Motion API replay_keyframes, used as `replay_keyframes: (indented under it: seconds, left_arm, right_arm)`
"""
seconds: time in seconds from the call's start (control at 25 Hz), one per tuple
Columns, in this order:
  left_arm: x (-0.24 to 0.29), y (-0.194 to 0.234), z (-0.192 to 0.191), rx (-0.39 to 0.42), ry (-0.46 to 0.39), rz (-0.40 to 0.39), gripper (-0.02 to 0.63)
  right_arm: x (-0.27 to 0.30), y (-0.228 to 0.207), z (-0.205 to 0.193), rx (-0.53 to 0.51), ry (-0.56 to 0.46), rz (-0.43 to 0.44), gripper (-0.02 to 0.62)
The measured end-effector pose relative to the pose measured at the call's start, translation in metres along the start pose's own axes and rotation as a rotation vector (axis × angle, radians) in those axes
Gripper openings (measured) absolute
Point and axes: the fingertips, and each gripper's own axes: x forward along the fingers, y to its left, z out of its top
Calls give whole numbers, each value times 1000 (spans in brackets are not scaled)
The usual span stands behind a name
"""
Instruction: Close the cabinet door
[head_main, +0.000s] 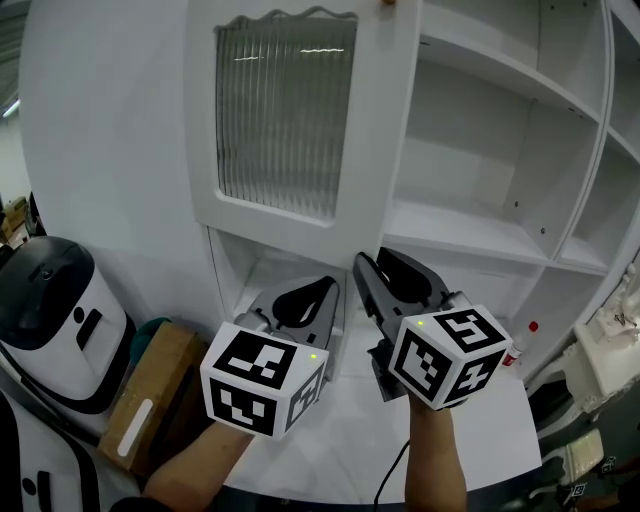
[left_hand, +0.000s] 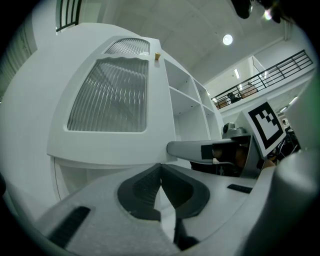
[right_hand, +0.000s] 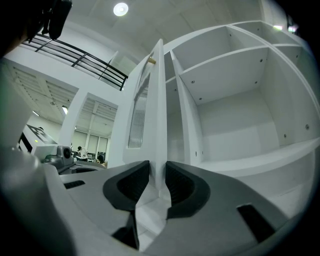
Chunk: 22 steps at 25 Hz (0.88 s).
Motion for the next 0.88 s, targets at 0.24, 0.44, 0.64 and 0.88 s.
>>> replay_keyframes:
  seconds: [0.24, 0.44, 0.64, 0.88]
  left_arm:
    - [17, 1, -4, -2, 3, -3, 14]
    - [29, 6, -8, -7, 6, 4, 12]
    - [40, 8, -10, -11, 6, 10, 13]
    - [50, 8, -12, -13, 8, 16, 13]
  right_arm:
    - [8, -13, -1, -13, -8, -15, 109]
    - [15, -23, -2, -24, -15, -28, 121]
    - [21, -31, -2, -30, -20, -24, 126]
    - [28, -40, -3, -45, -20, -31, 126]
